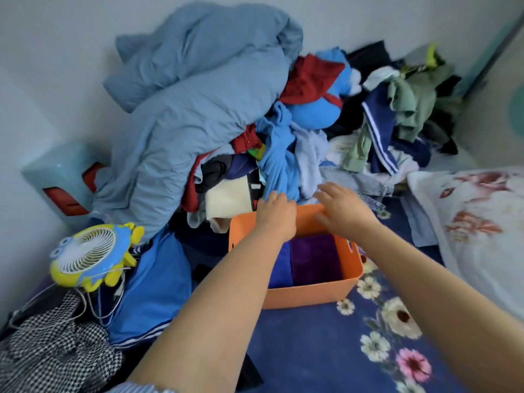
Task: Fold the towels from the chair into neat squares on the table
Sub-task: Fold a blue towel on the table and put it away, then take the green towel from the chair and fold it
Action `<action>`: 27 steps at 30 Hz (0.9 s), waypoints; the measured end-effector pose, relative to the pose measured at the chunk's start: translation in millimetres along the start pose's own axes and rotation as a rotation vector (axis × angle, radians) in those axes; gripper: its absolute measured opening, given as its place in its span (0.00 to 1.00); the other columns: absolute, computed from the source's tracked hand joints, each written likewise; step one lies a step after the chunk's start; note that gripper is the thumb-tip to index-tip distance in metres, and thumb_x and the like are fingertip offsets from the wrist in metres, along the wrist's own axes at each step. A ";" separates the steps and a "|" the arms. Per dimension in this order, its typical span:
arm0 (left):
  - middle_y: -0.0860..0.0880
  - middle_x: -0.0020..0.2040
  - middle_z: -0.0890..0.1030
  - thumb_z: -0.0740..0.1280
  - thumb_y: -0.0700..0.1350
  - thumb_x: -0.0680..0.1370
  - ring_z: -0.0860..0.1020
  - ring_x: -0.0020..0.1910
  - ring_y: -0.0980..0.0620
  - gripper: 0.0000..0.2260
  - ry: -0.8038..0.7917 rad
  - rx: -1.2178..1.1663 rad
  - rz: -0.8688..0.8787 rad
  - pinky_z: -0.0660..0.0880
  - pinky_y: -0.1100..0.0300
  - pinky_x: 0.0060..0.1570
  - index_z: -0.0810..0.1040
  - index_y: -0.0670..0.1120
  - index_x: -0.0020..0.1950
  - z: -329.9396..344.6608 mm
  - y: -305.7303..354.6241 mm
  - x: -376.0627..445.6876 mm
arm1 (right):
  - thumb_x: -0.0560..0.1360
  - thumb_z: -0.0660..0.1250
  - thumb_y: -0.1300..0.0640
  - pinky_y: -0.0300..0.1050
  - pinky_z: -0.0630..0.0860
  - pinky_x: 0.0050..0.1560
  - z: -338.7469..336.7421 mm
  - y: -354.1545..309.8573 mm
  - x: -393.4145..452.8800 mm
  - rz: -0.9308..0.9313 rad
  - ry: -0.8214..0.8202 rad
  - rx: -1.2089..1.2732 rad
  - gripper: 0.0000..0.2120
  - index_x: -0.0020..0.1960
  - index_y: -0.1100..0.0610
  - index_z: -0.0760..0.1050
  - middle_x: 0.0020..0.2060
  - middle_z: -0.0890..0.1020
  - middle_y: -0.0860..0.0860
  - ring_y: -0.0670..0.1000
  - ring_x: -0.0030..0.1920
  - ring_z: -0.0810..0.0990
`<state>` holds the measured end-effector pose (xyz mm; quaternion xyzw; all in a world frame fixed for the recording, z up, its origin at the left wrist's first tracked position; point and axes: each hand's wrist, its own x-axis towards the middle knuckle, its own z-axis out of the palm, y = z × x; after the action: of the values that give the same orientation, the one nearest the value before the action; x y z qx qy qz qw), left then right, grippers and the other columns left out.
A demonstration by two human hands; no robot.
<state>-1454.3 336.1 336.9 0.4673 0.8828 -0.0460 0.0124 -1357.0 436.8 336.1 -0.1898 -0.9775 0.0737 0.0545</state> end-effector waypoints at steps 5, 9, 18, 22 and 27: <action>0.43 0.66 0.69 0.59 0.42 0.78 0.63 0.69 0.44 0.16 0.115 0.063 0.109 0.63 0.49 0.65 0.69 0.43 0.66 -69.1 46.4 -55.7 | 0.77 0.60 0.55 0.50 0.60 0.68 -76.7 0.0 -80.1 0.097 0.174 -0.021 0.24 0.71 0.60 0.61 0.72 0.64 0.56 0.55 0.71 0.62; 0.42 0.67 0.68 0.59 0.44 0.79 0.62 0.69 0.43 0.16 0.167 0.060 0.221 0.63 0.48 0.65 0.69 0.43 0.66 -109.0 85.8 -96.1 | 0.77 0.58 0.54 0.50 0.63 0.67 -123.0 0.9 -158.8 0.225 0.261 -0.085 0.22 0.68 0.63 0.66 0.70 0.66 0.58 0.57 0.70 0.64; 0.41 0.65 0.71 0.57 0.45 0.79 0.66 0.66 0.41 0.15 0.308 0.033 0.646 0.65 0.50 0.63 0.71 0.41 0.64 -147.3 215.0 -215.2 | 0.77 0.60 0.57 0.50 0.66 0.64 -179.5 -20.7 -379.0 0.695 0.468 -0.197 0.17 0.64 0.62 0.71 0.66 0.70 0.57 0.59 0.66 0.68; 0.41 0.65 0.71 0.58 0.45 0.79 0.67 0.66 0.42 0.15 0.360 0.013 0.898 0.64 0.50 0.64 0.71 0.42 0.64 -163.4 289.7 -296.1 | 0.76 0.62 0.58 0.50 0.65 0.66 -203.5 -39.5 -501.5 0.927 0.511 -0.256 0.20 0.66 0.61 0.69 0.68 0.69 0.58 0.59 0.67 0.68; 0.41 0.66 0.71 0.58 0.46 0.79 0.67 0.67 0.42 0.16 0.410 -0.007 1.182 0.65 0.50 0.64 0.70 0.42 0.65 -176.8 392.3 -418.5 | 0.76 0.61 0.57 0.52 0.67 0.67 -225.4 -67.5 -669.7 1.264 0.540 -0.320 0.20 0.67 0.60 0.68 0.68 0.69 0.57 0.59 0.67 0.68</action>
<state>-890.9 227.0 512.8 0.8761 0.4595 0.0621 -0.1323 -733.6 148.9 516.2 -0.7385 -0.6312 -0.1030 0.2135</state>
